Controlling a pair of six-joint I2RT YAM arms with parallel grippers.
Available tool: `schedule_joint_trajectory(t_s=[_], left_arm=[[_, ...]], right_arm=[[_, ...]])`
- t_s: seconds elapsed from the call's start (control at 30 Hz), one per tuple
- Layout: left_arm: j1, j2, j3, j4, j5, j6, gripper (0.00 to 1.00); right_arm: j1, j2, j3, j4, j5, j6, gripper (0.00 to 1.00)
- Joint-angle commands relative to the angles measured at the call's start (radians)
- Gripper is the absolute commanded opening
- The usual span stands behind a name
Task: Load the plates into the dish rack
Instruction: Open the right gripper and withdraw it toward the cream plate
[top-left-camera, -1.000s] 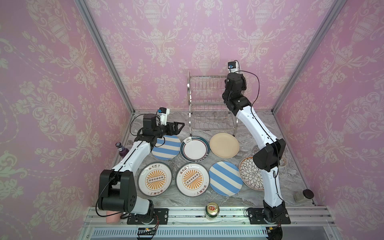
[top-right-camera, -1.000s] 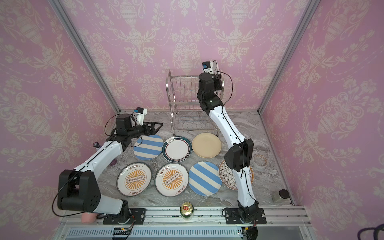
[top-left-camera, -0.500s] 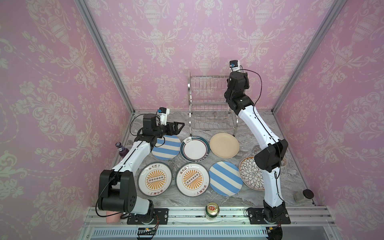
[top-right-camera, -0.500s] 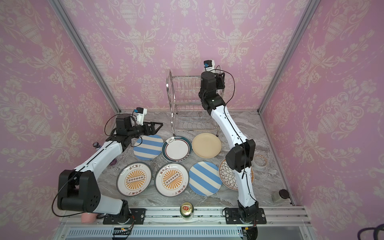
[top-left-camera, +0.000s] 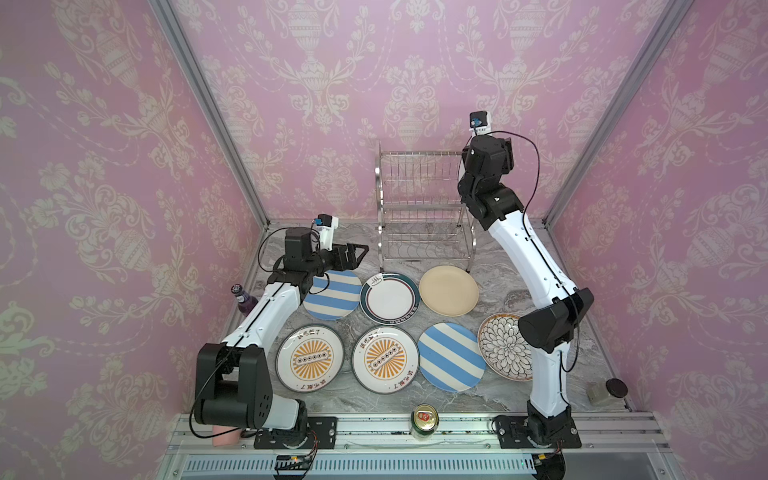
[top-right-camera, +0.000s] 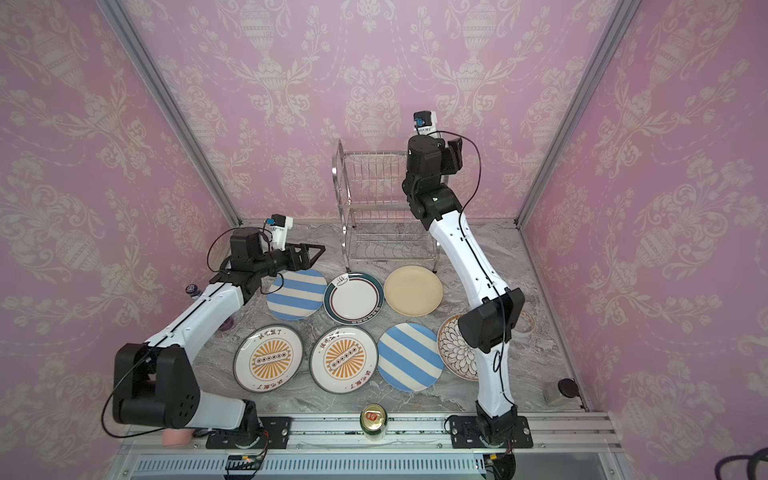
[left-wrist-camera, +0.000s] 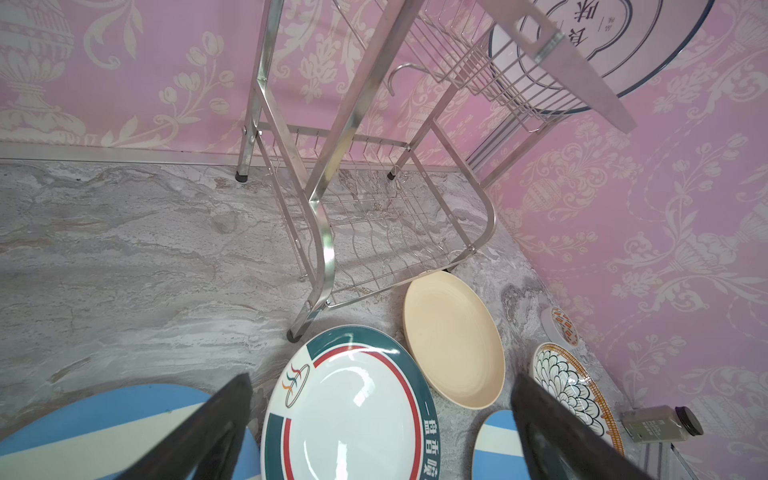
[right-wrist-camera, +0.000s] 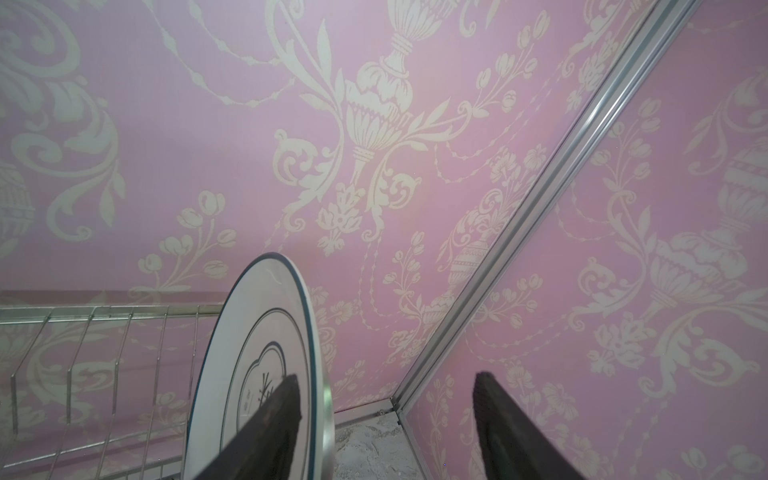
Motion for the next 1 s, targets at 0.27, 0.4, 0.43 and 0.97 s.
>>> schedule_joint_trajectory(t_s=[0.27, 0.4, 0.43, 0.97], left_arm=[[0.014, -0.065, 0.07, -0.108, -0.023, 0.068, 0.99], [0.013, -0.084, 0.063, -0.113, -0.027, 0.075, 0.99], [0.013, -0.082, 0.06, -0.104, -0.026, 0.067, 0.99], [-0.004, -0.103, -0.035, -0.066, -0.007, 0.088, 0.99]], right_arm=[[0.011, -0.477, -0.387, -0.327, -0.33, 0.408, 0.79], [0.009, -0.653, -0.595, -0.427, -0.442, 0.509, 0.8], [0.007, -0.702, -0.655, -0.451, -0.465, 0.54, 0.81], [-0.008, -1.222, -1.477, -0.491, -0.801, 0.871, 0.96]])
